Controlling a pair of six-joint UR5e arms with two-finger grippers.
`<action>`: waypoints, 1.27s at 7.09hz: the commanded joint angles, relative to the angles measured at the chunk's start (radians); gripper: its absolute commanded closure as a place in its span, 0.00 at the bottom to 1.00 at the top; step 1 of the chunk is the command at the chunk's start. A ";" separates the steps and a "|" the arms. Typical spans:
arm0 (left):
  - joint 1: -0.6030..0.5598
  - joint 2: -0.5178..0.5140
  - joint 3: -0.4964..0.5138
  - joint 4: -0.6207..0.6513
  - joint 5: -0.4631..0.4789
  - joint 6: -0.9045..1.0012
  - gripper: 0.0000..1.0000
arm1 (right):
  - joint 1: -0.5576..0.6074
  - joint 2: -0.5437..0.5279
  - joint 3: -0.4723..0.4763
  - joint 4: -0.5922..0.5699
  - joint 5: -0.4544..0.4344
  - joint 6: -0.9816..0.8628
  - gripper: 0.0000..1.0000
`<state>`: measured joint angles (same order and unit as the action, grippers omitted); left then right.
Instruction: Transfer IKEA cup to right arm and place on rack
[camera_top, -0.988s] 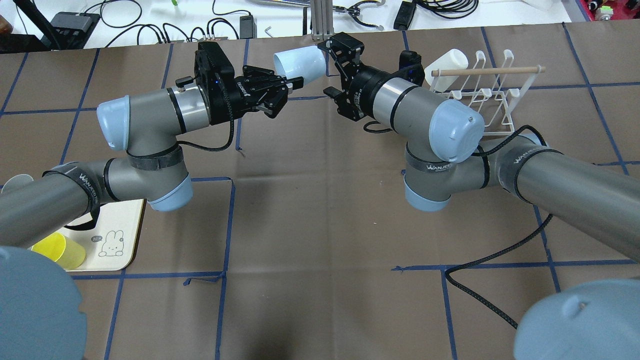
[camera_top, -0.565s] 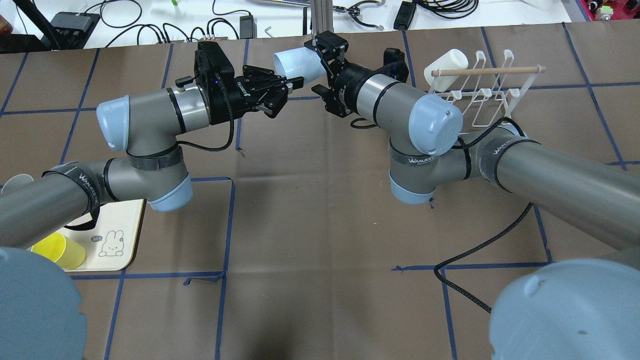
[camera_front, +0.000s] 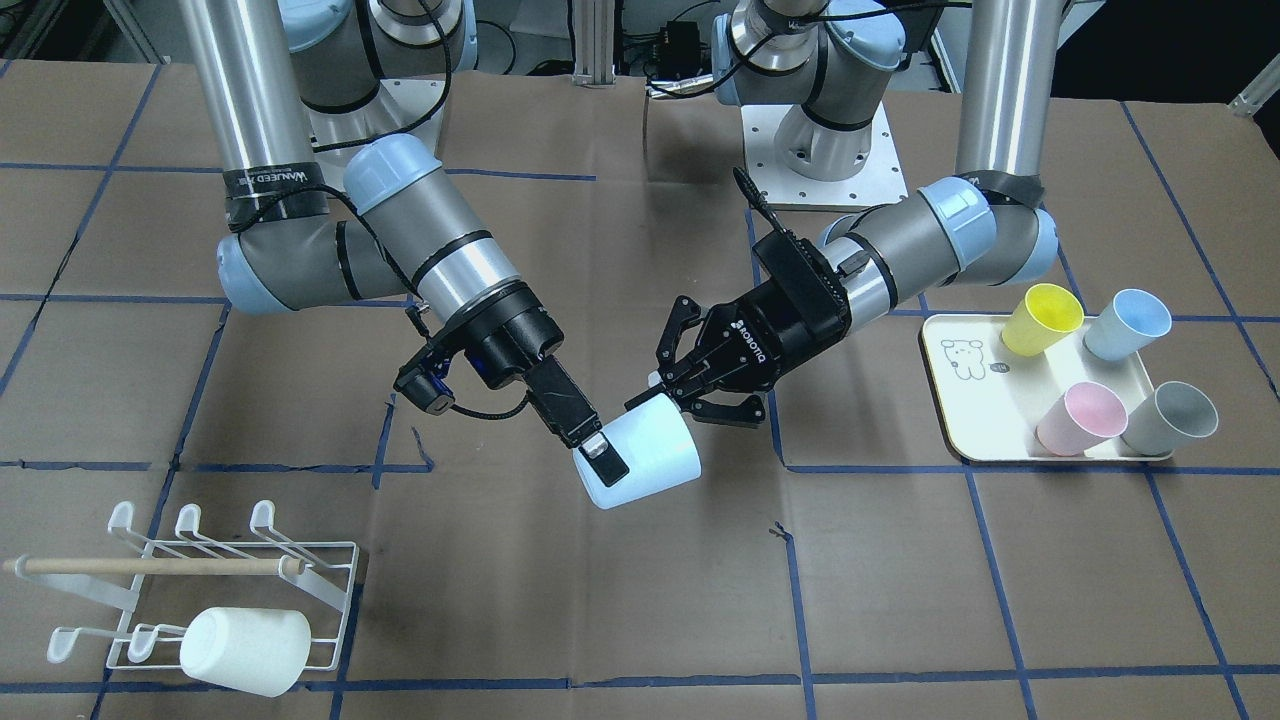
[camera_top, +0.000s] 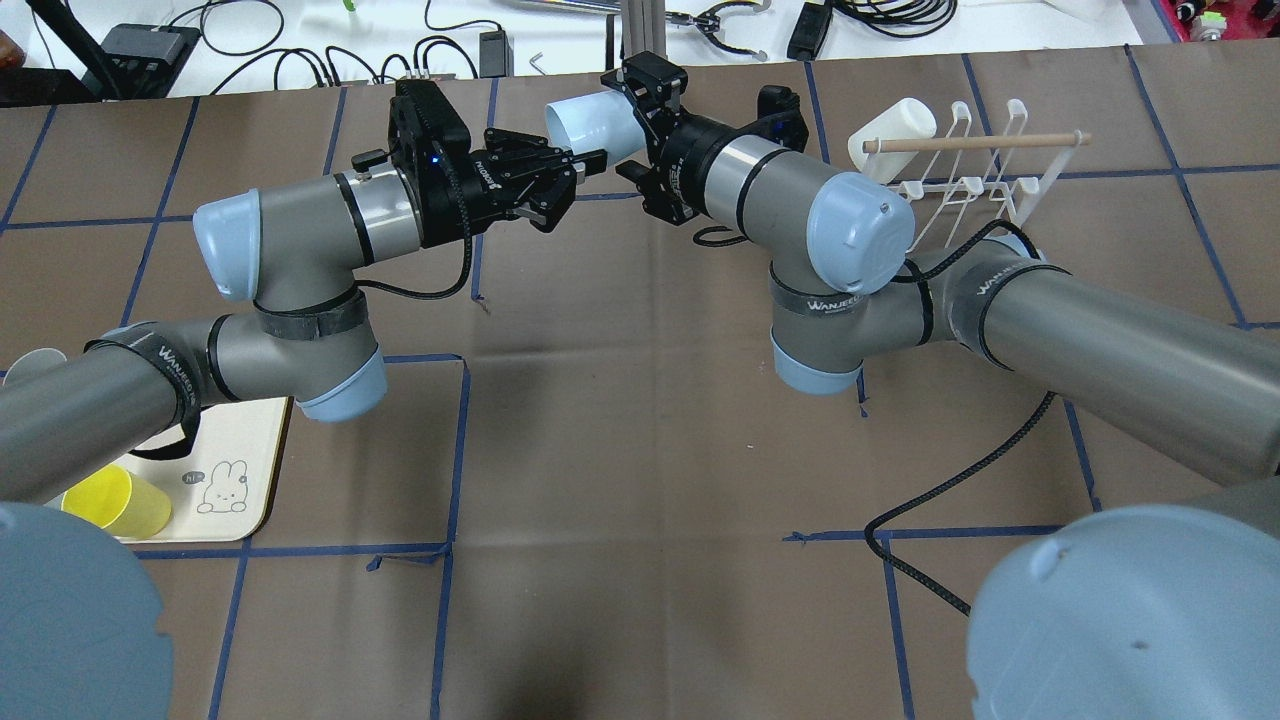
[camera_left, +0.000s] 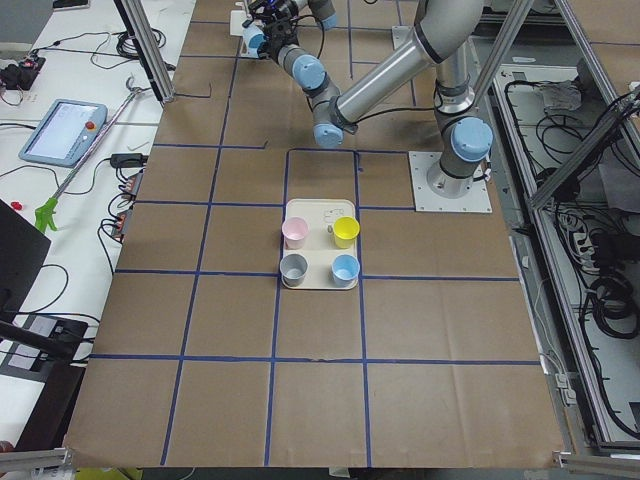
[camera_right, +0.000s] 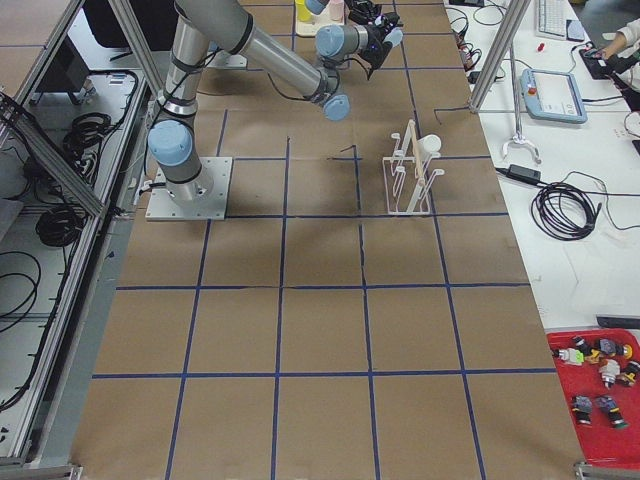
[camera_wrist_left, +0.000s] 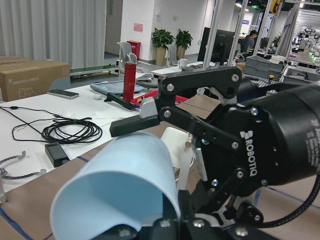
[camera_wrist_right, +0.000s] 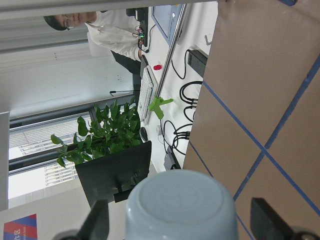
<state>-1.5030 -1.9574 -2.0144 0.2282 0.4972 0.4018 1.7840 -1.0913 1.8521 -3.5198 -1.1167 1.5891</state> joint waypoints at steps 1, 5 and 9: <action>-0.002 0.000 0.000 0.000 0.003 -0.003 0.91 | 0.000 0.001 -0.011 0.018 0.000 0.000 0.01; -0.002 0.002 0.000 0.000 0.003 -0.003 0.91 | 0.000 0.001 -0.005 0.022 0.001 -0.006 0.29; -0.002 0.000 0.014 0.002 0.012 -0.043 0.52 | 0.000 0.001 -0.004 0.024 0.008 -0.012 0.55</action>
<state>-1.5049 -1.9573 -2.0042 0.2277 0.5039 0.3834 1.7841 -1.0906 1.8480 -3.4965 -1.1112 1.5795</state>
